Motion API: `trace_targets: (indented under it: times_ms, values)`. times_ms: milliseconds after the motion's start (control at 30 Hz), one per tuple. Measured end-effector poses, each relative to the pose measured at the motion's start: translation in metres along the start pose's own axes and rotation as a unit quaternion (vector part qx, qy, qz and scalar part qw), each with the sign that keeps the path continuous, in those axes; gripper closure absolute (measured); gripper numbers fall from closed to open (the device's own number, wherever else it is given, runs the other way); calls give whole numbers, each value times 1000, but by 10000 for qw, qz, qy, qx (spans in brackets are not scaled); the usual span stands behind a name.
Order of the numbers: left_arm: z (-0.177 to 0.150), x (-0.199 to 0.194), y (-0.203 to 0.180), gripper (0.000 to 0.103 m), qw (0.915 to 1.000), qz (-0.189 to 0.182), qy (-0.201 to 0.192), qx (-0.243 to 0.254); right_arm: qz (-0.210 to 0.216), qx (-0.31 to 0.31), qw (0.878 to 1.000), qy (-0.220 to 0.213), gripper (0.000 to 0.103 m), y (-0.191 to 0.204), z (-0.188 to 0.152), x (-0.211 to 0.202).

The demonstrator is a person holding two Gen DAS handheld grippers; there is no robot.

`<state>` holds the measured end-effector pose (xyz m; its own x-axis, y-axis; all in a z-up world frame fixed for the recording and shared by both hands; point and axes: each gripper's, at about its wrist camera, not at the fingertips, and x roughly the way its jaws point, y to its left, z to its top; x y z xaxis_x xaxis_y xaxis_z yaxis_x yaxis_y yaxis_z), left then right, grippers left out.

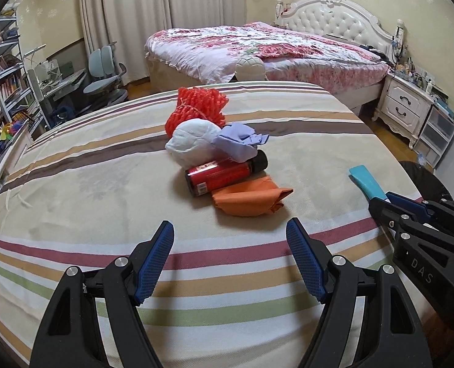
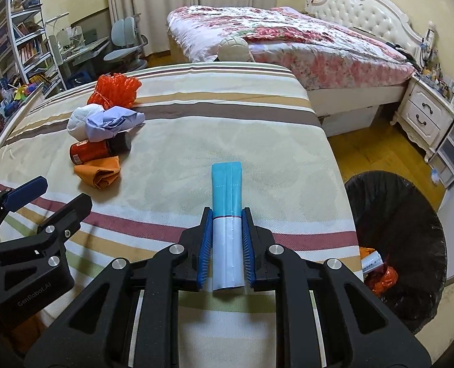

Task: Collect trash
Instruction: 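Hold the tube in the right gripper while the left gripper grasps the orange cloth, then carry the tube and orange cloth over the black bin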

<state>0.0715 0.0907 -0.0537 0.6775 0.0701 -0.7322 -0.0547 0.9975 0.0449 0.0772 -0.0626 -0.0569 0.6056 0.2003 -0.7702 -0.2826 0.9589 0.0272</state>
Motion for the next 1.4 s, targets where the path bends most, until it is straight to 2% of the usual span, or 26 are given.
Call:
trace_targets:
  times_ms: [433,500,567,700,1167,1400]
  values:
    - [13,18,-2,30,9995,58,196,-227,149,53,9999,-7,84,-7,4,3]
    - [11,17,-3,43,9995,25,220,-203,148,46,9999,-6,84,-7,4,3]
    - [10,19,-4,50,9995,-24,291,-151,143,39,9999,-7,84,-7,4,3]
    - [9,17,-2,53,9994,-132,260,-174,120,13,9999,-9,84,-6,3,3]
    - [-4,-7,3,53,9992,-296,49,-275,95,203,9997,-87,85,-8,-13,-15]
    - [-11,-24,-7,53,9991,-362,-153,-133,37,345,9992,-201,85,-13,-23,-34]
